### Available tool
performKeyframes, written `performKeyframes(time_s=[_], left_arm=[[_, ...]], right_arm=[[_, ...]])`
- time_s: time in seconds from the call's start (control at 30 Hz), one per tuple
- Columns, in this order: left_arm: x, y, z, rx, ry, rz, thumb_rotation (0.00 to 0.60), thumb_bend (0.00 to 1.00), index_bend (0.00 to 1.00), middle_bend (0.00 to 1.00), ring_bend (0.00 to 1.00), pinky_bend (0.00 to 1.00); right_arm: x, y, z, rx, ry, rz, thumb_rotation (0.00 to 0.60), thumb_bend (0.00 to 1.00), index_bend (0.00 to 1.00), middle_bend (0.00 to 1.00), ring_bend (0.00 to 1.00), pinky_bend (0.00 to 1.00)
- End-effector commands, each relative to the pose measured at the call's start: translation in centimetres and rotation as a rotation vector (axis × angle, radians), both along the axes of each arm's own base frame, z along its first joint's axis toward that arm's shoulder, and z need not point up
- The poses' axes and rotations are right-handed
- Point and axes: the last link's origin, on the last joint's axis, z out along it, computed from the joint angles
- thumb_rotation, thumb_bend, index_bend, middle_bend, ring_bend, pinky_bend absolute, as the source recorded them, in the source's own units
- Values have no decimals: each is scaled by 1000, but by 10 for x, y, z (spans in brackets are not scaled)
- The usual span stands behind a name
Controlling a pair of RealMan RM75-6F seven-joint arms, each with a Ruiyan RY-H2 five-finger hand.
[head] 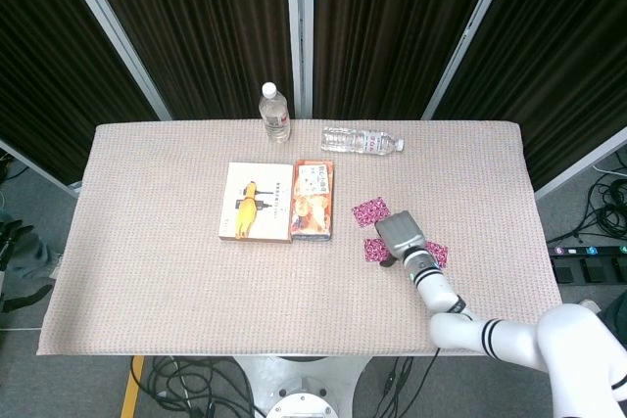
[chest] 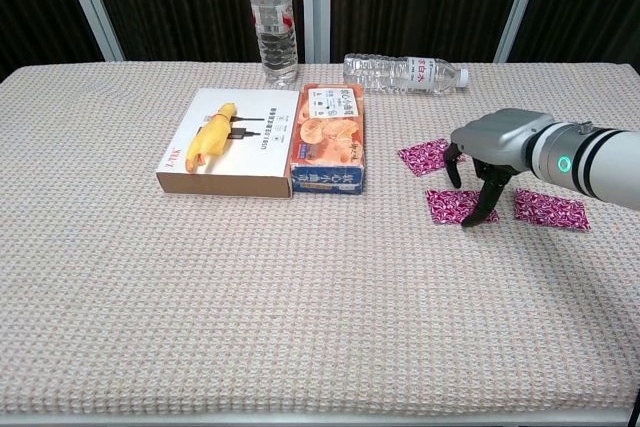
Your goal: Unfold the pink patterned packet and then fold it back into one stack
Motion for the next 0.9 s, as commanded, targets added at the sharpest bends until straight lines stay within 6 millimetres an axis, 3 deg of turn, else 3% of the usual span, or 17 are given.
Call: performKeyframes(time_s=[0.03, 0.9], left_arm=[[-1, 0, 0, 0, -1, 2, 600, 0, 212, 223, 94, 270], [-4, -2, 0, 3, -4, 6, 600, 0, 212, 223, 94, 270]], right_arm=[[1, 0, 0, 0, 0, 1, 431, 0, 424, 931, 973, 932], [0, -3, -3, 8, 10, -15, 428, 0, 449, 940, 975, 933]])
